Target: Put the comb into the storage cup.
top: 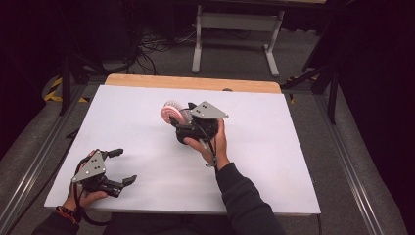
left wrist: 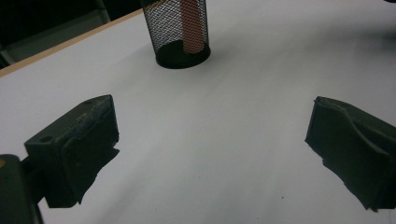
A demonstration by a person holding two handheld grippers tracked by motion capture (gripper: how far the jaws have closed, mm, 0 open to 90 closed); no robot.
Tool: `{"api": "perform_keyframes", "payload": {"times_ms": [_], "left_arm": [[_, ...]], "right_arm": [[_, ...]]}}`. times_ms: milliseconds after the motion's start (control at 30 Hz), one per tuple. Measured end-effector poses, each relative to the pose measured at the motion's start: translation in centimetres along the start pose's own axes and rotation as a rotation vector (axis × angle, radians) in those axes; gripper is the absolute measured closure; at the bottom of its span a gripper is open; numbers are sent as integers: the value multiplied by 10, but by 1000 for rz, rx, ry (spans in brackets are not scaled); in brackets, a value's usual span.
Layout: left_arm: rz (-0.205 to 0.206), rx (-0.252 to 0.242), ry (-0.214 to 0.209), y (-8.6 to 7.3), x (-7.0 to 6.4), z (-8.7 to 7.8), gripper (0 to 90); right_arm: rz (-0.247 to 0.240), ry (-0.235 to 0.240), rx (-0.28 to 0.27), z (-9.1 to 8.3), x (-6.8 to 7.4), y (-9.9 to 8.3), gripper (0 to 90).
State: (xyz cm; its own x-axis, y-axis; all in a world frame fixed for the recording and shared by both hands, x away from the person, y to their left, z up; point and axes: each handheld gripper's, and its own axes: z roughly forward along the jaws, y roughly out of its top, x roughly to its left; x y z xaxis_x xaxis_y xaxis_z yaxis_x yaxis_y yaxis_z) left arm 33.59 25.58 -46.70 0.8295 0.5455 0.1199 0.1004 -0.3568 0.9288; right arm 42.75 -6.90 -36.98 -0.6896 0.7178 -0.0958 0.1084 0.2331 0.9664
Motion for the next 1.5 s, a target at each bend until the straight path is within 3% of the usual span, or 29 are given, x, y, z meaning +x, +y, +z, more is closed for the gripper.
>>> {"api": "perform_keyframes", "payload": {"times_ms": [333, 500, 867, 1500], "left_arm": [[4, 2, -2, 1, -1, 1, 32], [4, 3, -3, 1, -1, 1, 31], [11, 0, -3, 2, -2, 0, 27], [16, -8, 0, 2, -3, -1, 27]], "right_arm": [[-29, -21, 0, -2, 0, -2, 239], [-94, -23, -4, -7, 4, 4, 241], [-155, -10, -6, -14, 8, 11, 243], [-158, -20, -51, -39, -4, 24, 208]]}}
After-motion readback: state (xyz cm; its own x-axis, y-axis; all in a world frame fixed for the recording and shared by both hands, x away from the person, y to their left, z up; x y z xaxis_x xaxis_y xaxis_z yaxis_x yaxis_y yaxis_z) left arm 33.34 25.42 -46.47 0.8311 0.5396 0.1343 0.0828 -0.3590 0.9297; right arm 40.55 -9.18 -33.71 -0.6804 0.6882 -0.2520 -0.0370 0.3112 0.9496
